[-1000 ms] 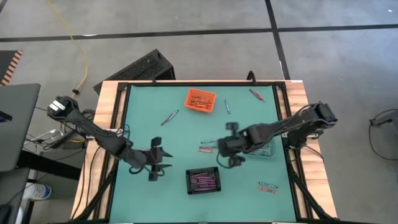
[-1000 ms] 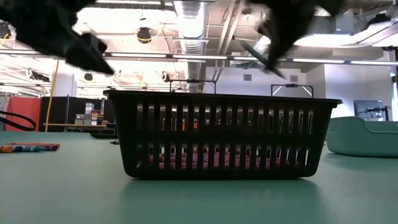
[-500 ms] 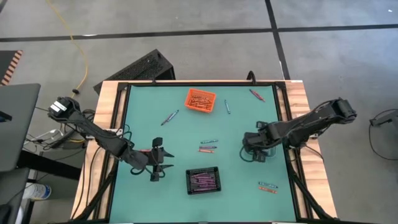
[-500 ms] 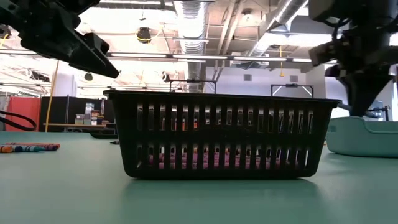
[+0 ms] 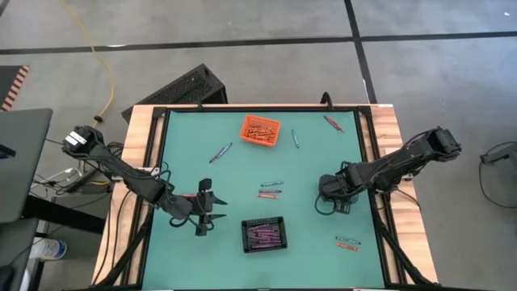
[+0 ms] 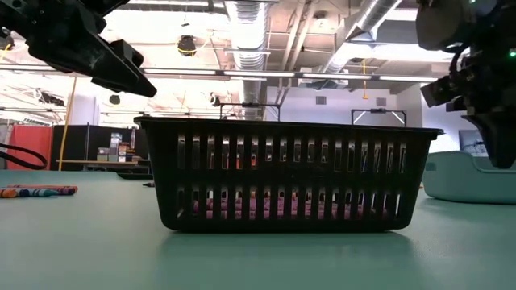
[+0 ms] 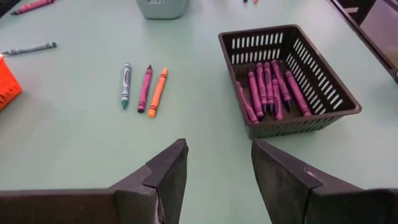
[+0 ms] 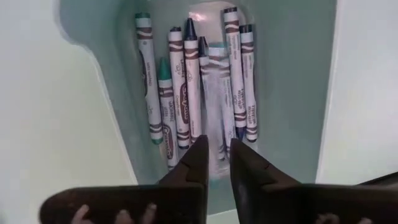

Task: Sort crayons
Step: Put the blue crayon into the blue bin, then put the orange crayon into the orange bin

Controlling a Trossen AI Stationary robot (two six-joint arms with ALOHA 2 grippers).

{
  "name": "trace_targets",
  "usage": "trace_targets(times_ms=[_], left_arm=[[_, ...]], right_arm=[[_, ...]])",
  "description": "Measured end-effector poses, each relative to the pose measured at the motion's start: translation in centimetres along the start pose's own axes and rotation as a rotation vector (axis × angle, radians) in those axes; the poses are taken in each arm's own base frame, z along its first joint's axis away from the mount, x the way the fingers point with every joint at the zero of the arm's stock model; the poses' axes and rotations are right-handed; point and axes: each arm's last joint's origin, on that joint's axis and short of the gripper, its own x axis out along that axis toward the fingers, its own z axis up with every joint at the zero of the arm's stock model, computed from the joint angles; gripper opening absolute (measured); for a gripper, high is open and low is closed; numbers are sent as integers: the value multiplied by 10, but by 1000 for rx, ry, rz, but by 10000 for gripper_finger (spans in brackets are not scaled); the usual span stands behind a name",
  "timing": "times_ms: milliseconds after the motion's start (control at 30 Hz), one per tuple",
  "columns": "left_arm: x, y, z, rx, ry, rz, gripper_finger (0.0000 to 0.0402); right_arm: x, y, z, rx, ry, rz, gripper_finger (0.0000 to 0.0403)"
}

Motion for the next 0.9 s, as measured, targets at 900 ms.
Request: trace_targets(times_ms=[900], left_arm=[[-13, 16, -15, -166, 465, 58, 168]], right_arm=[[-68, 40, 25, 64, -324, 274, 75]])
